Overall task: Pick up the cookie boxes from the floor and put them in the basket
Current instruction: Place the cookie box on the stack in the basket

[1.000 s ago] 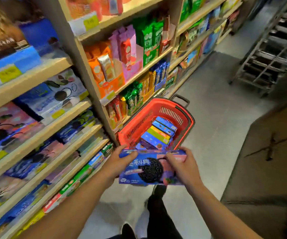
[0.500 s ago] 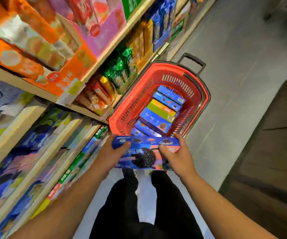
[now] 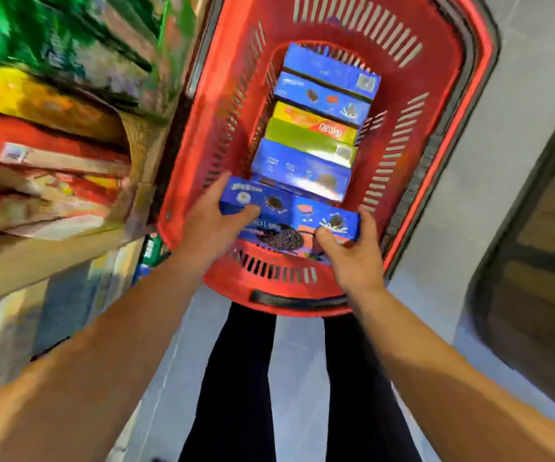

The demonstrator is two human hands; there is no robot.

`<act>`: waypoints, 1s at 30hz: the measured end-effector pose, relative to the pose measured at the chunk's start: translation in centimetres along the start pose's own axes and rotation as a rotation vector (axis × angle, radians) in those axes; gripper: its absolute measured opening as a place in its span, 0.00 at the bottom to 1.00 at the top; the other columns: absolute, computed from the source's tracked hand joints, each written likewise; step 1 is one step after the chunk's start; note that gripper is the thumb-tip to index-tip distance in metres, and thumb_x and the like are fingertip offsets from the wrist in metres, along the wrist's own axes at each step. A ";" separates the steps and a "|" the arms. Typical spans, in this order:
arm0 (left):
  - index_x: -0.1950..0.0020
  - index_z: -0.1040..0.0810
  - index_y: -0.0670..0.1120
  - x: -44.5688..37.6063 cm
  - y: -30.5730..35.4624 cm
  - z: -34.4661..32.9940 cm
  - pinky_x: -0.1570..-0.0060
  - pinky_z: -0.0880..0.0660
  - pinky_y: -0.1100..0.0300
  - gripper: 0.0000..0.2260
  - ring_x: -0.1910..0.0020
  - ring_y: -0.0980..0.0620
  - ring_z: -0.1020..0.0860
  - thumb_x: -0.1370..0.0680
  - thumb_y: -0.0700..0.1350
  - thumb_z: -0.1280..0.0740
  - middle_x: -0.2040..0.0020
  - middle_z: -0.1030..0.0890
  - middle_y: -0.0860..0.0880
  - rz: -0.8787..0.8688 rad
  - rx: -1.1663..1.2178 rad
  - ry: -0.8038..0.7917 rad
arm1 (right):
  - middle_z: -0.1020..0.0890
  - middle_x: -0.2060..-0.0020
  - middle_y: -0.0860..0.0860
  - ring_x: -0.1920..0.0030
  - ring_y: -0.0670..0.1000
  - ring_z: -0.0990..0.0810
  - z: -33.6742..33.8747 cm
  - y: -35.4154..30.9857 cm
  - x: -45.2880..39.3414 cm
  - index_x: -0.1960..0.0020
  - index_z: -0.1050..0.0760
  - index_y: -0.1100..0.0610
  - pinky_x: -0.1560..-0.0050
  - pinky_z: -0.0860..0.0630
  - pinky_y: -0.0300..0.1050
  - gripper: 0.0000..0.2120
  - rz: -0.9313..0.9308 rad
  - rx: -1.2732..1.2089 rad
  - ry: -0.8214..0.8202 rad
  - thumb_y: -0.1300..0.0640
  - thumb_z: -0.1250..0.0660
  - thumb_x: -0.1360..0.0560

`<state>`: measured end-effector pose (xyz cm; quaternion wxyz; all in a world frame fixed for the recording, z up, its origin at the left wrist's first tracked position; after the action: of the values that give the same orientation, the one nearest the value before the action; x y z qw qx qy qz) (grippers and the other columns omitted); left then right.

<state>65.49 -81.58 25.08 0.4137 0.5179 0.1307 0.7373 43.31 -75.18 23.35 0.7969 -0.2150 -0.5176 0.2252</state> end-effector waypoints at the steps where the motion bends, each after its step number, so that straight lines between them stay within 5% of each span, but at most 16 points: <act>1: 0.27 0.33 0.46 -1.9 -0.9 -0.8 0.49 0.32 0.76 0.32 0.45 0.59 0.24 0.28 0.45 0.26 0.42 0.22 0.53 -0.014 -0.040 -0.005 | 0.16 0.47 0.49 0.49 0.51 0.17 -0.8 0.6 -1.4 0.32 0.34 0.48 0.42 0.23 0.53 0.38 -0.004 -0.007 0.027 0.41 0.27 0.39; 6: 0.32 0.29 0.41 -9.3 -5.8 -5.4 0.54 0.34 0.80 0.29 0.53 0.66 0.28 0.31 0.41 0.25 0.49 0.25 0.54 -0.076 -0.136 -0.003 | 0.20 0.55 0.43 0.60 0.39 0.23 -4.0 4.8 -8.1 0.34 0.32 0.56 0.56 0.28 0.28 0.32 0.010 0.085 0.124 0.61 0.23 0.34; 11: 0.33 0.28 0.44 -13.1 -10.0 -9.4 0.49 0.28 0.67 0.30 0.52 0.61 0.25 0.34 0.42 0.24 0.48 0.22 0.55 -0.071 -0.178 0.046 | 0.22 0.45 0.55 0.49 0.53 0.21 -6.6 7.8 -12.5 0.34 0.32 0.58 0.45 0.26 0.47 0.35 0.051 0.253 0.215 0.60 0.23 0.37; 15: 0.32 0.29 0.45 -14.4 -11.8 -11.2 0.44 0.25 0.55 0.32 0.45 0.51 0.21 0.35 0.48 0.27 0.42 0.19 0.48 -0.077 -0.203 0.091 | 0.30 0.35 0.58 0.37 0.52 0.30 -7.2 8.4 -13.9 0.30 0.35 0.62 0.40 0.36 0.36 0.38 0.089 0.329 0.289 0.64 0.23 0.36; 17: 0.31 0.30 0.46 -14.4 -12.1 -11.5 0.41 0.29 0.61 0.32 0.43 0.50 0.22 0.34 0.46 0.27 0.40 0.21 0.47 -0.062 -0.214 0.110 | 0.33 0.33 0.58 0.39 0.47 0.31 -7.3 8.6 -13.9 0.29 0.38 0.62 0.45 0.35 0.33 0.40 0.101 0.355 0.290 0.64 0.24 0.36; 20: 0.29 0.32 0.44 -13.2 -10.9 -11.3 0.41 0.37 0.68 0.31 0.36 0.49 0.27 0.30 0.42 0.28 0.34 0.25 0.46 -0.084 -0.233 0.129 | 0.39 0.29 0.57 0.39 0.47 0.31 -7.1 8.2 -12.8 0.26 0.42 0.60 0.42 0.30 0.40 0.43 0.100 0.453 0.216 0.59 0.23 0.34; 23: 0.30 0.29 0.43 -10.5 -8.5 -9.5 0.37 0.33 0.60 0.28 0.37 0.48 0.26 0.30 0.44 0.30 0.35 0.24 0.46 -0.159 -0.223 0.109 | 0.42 0.26 0.58 0.30 0.58 0.34 -6.0 6.6 -10.0 0.25 0.44 0.60 0.32 0.34 0.48 0.45 0.120 0.552 0.120 0.53 0.23 0.32; 25: 0.31 0.28 0.44 -8.0 -5.8 -7.2 0.39 0.29 0.55 0.27 0.40 0.46 0.23 0.30 0.48 0.31 0.39 0.21 0.44 -0.205 -0.226 0.075 | 0.40 0.27 0.57 0.30 0.60 0.35 -4.5 4.0 -7.1 0.25 0.43 0.60 0.32 0.35 0.49 0.44 0.180 0.633 0.041 0.51 0.23 0.32; 30: 0.29 0.32 0.40 0.3 1.5 -1.7 0.34 0.37 0.61 0.29 0.34 0.46 0.28 0.27 0.46 0.28 0.32 0.26 0.42 -0.261 -0.273 0.014 | 0.33 0.29 0.58 0.31 0.61 0.33 0.3 -3.7 0.8 0.26 0.40 0.60 0.30 0.35 0.53 0.44 0.435 0.860 -0.186 0.47 0.24 0.34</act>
<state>63.24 -81.87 25.52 0.5712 0.4305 0.0984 0.6919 43.82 -77.64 26.19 0.6983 0.0516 -0.3900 0.5980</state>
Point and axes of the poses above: each hand's wrist, its own x-axis away from the middle knuckle, its own z-axis out of the back of the hand, y = z × x, the point moved 3 cm from there along -x, towards the middle knuckle
